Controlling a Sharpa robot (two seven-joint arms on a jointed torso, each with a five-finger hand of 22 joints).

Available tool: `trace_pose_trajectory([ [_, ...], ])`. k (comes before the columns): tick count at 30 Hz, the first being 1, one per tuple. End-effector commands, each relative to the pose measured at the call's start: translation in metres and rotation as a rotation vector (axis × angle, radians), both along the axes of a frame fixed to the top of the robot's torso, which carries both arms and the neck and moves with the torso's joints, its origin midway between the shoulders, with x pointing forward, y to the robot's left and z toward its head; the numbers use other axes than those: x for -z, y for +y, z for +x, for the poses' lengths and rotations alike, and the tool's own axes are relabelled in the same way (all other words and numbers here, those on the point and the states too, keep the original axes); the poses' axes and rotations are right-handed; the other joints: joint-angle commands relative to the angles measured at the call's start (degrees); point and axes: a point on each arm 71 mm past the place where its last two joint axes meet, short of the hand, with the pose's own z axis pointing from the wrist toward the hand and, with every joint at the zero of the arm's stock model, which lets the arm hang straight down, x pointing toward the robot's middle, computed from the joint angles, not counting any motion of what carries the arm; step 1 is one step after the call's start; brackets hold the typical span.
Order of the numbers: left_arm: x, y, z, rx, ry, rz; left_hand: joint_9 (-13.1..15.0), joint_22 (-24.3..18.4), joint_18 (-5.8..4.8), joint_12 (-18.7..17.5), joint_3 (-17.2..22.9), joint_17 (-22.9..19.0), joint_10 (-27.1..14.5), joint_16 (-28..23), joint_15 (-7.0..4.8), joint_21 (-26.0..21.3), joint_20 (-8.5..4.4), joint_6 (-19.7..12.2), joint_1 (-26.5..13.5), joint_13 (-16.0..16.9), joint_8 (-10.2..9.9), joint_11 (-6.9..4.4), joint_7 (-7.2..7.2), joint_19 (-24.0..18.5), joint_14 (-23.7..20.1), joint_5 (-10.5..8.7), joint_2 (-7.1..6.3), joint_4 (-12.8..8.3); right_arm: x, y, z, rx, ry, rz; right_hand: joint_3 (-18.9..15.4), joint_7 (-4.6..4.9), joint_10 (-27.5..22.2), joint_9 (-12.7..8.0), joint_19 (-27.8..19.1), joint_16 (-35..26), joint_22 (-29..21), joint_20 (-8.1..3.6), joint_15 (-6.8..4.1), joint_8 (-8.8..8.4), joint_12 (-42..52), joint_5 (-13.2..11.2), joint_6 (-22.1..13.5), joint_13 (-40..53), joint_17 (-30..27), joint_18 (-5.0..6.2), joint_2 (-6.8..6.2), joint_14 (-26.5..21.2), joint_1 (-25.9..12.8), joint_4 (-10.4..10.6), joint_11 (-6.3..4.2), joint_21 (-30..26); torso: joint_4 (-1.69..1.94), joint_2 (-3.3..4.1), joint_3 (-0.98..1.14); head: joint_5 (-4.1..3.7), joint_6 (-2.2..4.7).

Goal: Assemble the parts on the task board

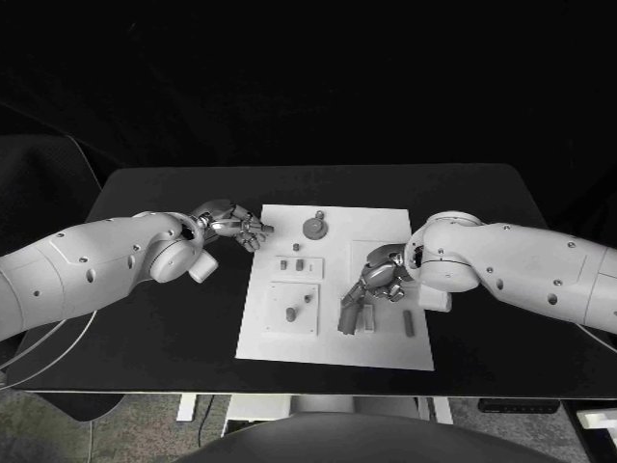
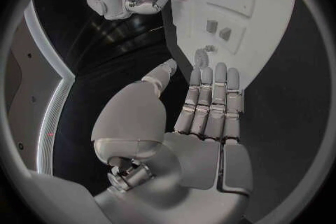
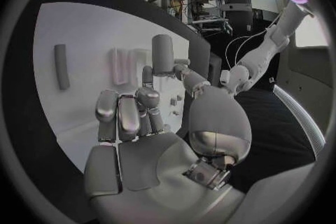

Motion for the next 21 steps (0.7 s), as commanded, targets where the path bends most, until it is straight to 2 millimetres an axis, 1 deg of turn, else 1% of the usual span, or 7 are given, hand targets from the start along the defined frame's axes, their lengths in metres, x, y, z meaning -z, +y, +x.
trace_pose_trajectory([
  [1, 0.000, -0.002, 0.000, 0.018, 0.003, -0.003, -0.07, 0.05, 0.19, -0.31, -0.03, -0.08, -0.49, -0.21, 0.21, -0.40, -0.07, -0.30, -0.61, -0.05, -0.26, -0.10, -0.16, -0.53, -0.39, 0.10, 0.02, 0.46, 0.002, 0.000, -0.002, -0.039, 0.034, -0.017, 1.85, 1.08, -0.17, 0.10, -0.07, 1.45, 0.06, -0.13, -0.21, 0.36, 0.14, 0.11, 0.63, 0.08, 0.08, 2.72, 6.23, -0.05, 6.66, -1.71, -0.17, 7.88, 0.01, 0.02, 0.00, 0.11, 0.02],
  [6, 0.000, -0.002, 0.000, 0.017, 0.002, -0.003, -0.07, 0.05, 0.19, -0.33, -0.03, -0.08, -0.50, -0.21, 0.21, -0.40, -0.07, -0.31, -0.61, -0.05, -0.27, -0.10, -0.16, -0.54, -0.39, 0.10, 0.02, 0.46, 0.002, 0.001, 0.000, -0.033, 0.011, -0.028, 1.85, 1.09, -0.18, 0.10, -0.08, 1.45, 0.06, -0.13, -0.21, 0.35, 0.13, 0.11, 0.63, 0.08, 0.08, 2.72, 6.23, -0.06, 6.66, -1.70, -0.16, 7.88, -0.01, 0.01, -0.01, 0.05, -0.02],
  [14, 0.000, -0.002, 0.000, 0.018, 0.003, -0.002, -0.07, 0.05, 0.18, -0.35, -0.03, -0.09, -0.52, -0.23, 0.21, -0.41, -0.07, -0.31, -0.61, -0.05, -0.27, -0.09, -0.16, -0.55, -0.40, 0.10, 0.02, 0.46, 0.001, 0.002, 0.005, -0.023, -0.047, -0.066, 1.83, 1.10, -0.20, 0.10, -0.09, 1.45, 0.06, -0.12, -0.20, 0.34, 0.12, 0.11, 0.61, 0.08, 0.09, 2.72, 6.22, -0.08, 6.65, -1.67, -0.15, 7.88, 0.05, 0.03, -0.03, 0.00, -0.05],
  [21, 0.000, -0.002, 0.000, 0.020, 0.004, -0.002, -0.08, 0.05, 0.18, -0.37, -0.03, -0.09, -0.54, -0.24, 0.21, -0.41, -0.08, -0.32, -0.61, -0.05, -0.27, -0.09, -0.16, -0.56, -0.41, 0.10, 0.02, 0.46, 0.002, 0.004, 0.009, -0.024, -0.087, -0.093, 1.80, 1.11, -0.22, 0.10, -0.10, 1.44, 0.07, -0.12, -0.20, 0.33, 0.12, 0.10, 0.59, 0.08, 0.09, 2.72, 6.20, -0.09, 6.62, -1.64, -0.15, 7.88, 0.00, 0.03, -0.05, -0.04, -0.10],
])
